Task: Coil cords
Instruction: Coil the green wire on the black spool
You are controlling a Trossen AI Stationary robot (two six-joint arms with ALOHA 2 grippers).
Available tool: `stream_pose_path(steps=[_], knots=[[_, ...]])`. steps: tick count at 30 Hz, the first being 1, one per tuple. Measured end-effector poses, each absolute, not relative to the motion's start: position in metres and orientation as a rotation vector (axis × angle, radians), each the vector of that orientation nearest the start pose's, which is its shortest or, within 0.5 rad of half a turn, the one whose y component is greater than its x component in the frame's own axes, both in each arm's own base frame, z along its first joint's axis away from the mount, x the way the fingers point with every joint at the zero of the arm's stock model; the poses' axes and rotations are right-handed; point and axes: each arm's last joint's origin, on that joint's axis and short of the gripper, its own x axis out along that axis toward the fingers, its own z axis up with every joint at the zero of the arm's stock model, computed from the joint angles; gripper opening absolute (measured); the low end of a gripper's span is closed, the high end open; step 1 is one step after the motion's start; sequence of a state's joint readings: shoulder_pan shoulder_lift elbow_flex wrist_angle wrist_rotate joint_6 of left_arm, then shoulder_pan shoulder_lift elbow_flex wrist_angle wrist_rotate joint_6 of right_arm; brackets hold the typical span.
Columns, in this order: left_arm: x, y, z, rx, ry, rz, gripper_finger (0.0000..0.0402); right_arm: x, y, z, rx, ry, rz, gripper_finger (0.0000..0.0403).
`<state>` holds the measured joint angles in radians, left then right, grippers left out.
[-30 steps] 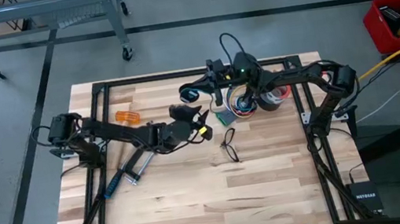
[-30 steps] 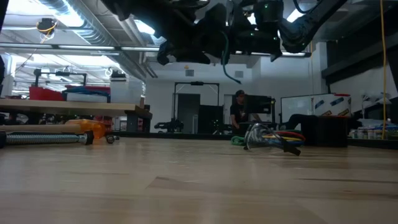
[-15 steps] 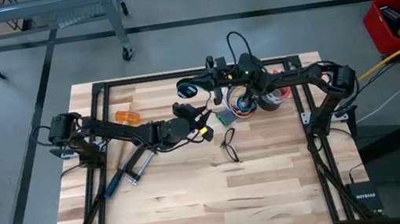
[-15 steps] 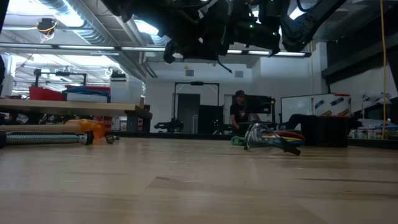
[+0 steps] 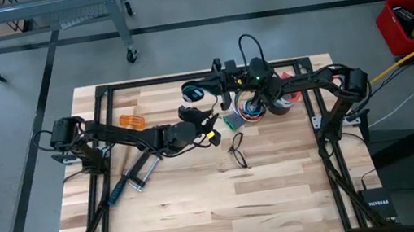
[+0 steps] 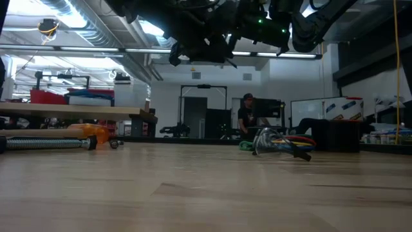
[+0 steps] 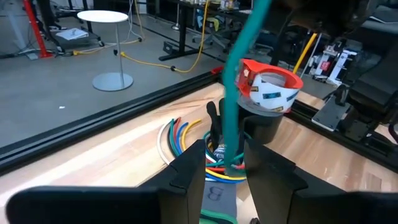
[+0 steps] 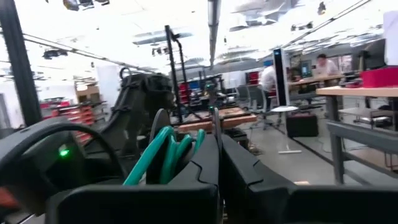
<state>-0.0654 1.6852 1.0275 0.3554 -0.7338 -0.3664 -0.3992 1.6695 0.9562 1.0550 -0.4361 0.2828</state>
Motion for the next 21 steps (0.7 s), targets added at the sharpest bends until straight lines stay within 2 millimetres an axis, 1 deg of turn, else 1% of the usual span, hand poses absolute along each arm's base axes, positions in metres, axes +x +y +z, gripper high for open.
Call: stream_pose_path(steps=[4, 6, 9, 13, 17, 21], knots=[[0.366, -0.005, 0.237, -0.230, 0.160, 0.705, 0.0101, 0.336, -0.129, 0.283, 0.142, -0.308, 0.072, 0.0003], [0.366, -0.005, 0.236, -0.223, 0.168, 0.706, 0.0093, 0.336, -0.129, 0.283, 0.142, -0.308, 0.072, 0.0003], [0.366, -0.005, 0.236, -0.219, 0.174, 0.706, 0.0064, 0.335, -0.128, 0.284, 0.139, -0.315, 0.073, 0.0003], [0.365, -0.004, 0.234, -0.228, 0.191, 0.713, 0.0012, 0.335, -0.128, 0.285, 0.131, -0.332, 0.075, 0.0003], [0.365, -0.005, 0.233, -0.239, 0.191, 0.720, 0.0008, 0.334, -0.129, 0.285, 0.130, -0.332, 0.071, 0.0003], [0.362, -0.008, 0.229, -0.242, 0.206, 0.785, 0.0004, 0.330, -0.140, 0.285, 0.125, -0.324, 0.055, 0.0003]])
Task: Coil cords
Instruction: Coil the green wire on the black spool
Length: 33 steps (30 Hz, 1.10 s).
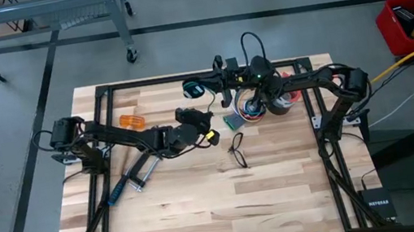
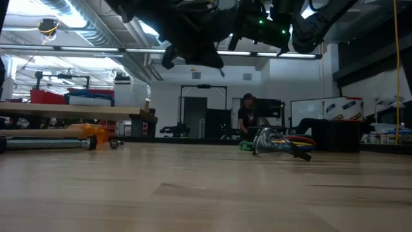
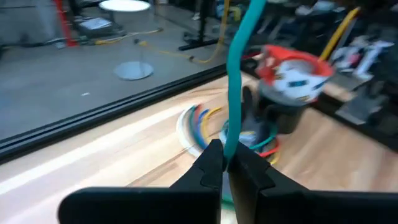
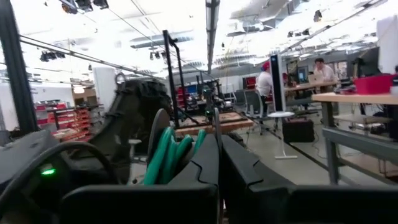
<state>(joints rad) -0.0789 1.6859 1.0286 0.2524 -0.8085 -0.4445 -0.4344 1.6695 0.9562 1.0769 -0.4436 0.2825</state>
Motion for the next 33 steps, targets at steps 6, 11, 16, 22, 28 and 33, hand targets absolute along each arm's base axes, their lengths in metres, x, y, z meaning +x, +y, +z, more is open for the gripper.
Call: stream_pose_path(steps=[6, 11, 16, 22, 28, 33], knots=[[0.354, -0.010, 0.218, -0.218, 0.289, 0.884, 0.0002, 0.320, -0.165, 0.279, 0.161, -0.256, 0.052, 0.0003], [0.348, -0.007, 0.209, -0.205, 0.364, 0.927, 0.0002, 0.313, -0.178, 0.272, 0.212, -0.179, 0.091, 0.0003], [0.338, 0.000, 0.199, -0.196, 0.470, 0.990, 0.0001, 0.311, -0.180, 0.263, 0.258, -0.082, 0.165, 0.0003], [0.320, 0.004, 0.194, -0.218, 0.578, 1.078, 0.0001, 0.312, -0.178, 0.248, 0.293, 0.055, 0.215, 0.0003], [0.304, 0.005, 0.209, -0.255, 0.581, 1.105, 0.0000, 0.310, -0.177, 0.229, 0.304, 0.213, 0.194, 0.0003], [0.301, 0.009, 0.219, -0.281, 0.557, 1.094, 0.0000, 0.309, -0.174, 0.219, 0.284, 0.293, 0.182, 0.0003]])
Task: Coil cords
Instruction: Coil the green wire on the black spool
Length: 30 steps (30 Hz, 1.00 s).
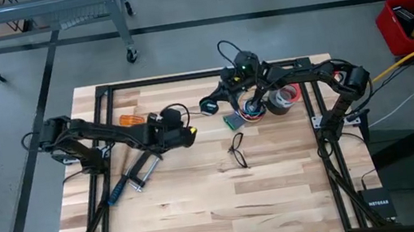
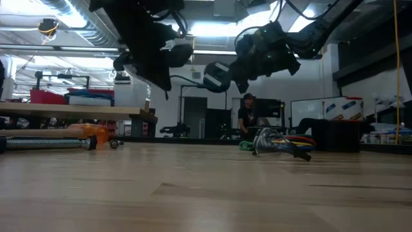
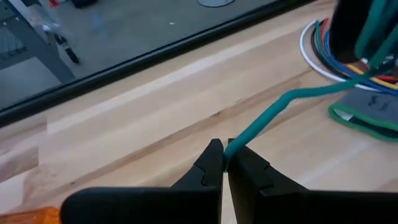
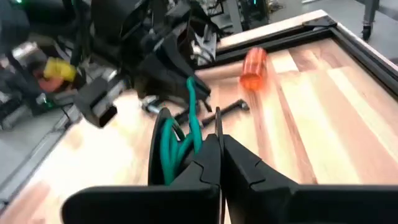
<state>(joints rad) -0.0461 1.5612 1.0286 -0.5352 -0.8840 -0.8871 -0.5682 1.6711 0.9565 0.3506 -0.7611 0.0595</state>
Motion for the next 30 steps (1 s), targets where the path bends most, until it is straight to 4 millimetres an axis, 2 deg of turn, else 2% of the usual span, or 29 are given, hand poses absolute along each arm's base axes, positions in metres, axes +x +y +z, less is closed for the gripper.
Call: stream_pose_path(steps=[6, 16, 23, 30], knots=[[0.306, 0.019, 0.220, -0.379, 0.567, 1.046, 0.0000, 0.317, -0.154, 0.211, 0.178, 0.383, 0.150, 0.0003], [0.328, 0.033, 0.235, -0.490, 0.434, 0.824, 0.0000, 0.336, -0.117, 0.206, -0.059, 0.486, -0.116, 0.0003], [0.337, 0.033, 0.246, -0.508, 0.318, 0.737, 0.0000, 0.341, -0.107, 0.210, -0.075, 0.450, -0.179, 0.0003], [0.347, 0.029, 0.241, -0.523, 0.274, 0.703, 0.0000, 0.345, -0.109, 0.221, 0.020, 0.317, -0.219, 0.0003]])
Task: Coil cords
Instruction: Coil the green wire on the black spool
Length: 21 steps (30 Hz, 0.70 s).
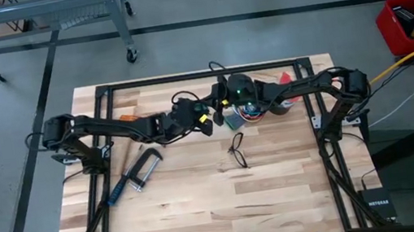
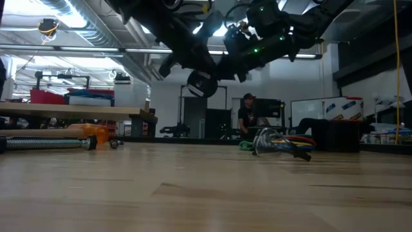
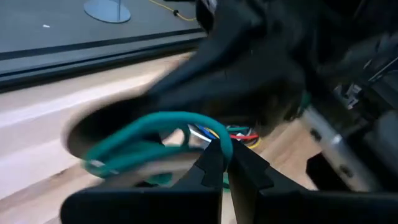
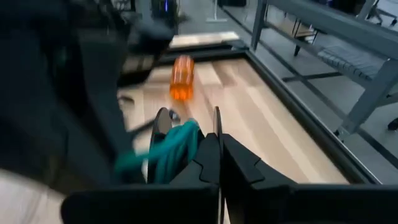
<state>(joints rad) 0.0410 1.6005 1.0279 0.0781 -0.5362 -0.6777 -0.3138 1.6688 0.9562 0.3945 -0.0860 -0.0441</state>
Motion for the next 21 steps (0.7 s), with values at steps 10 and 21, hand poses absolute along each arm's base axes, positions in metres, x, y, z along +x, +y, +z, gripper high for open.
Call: stream_pose_path(steps=[10, 21], knots=[[0.356, 0.026, 0.228, -0.510, 0.280, 0.691, 0.0000, 0.346, -0.110, 0.224, 0.056, 0.286, -0.224, 0.0003], [0.357, 0.002, 0.219, -0.188, 0.342, 0.785, 0.0000, 0.348, -0.111, 0.233, 0.115, 0.179, -0.226, 0.0003]])
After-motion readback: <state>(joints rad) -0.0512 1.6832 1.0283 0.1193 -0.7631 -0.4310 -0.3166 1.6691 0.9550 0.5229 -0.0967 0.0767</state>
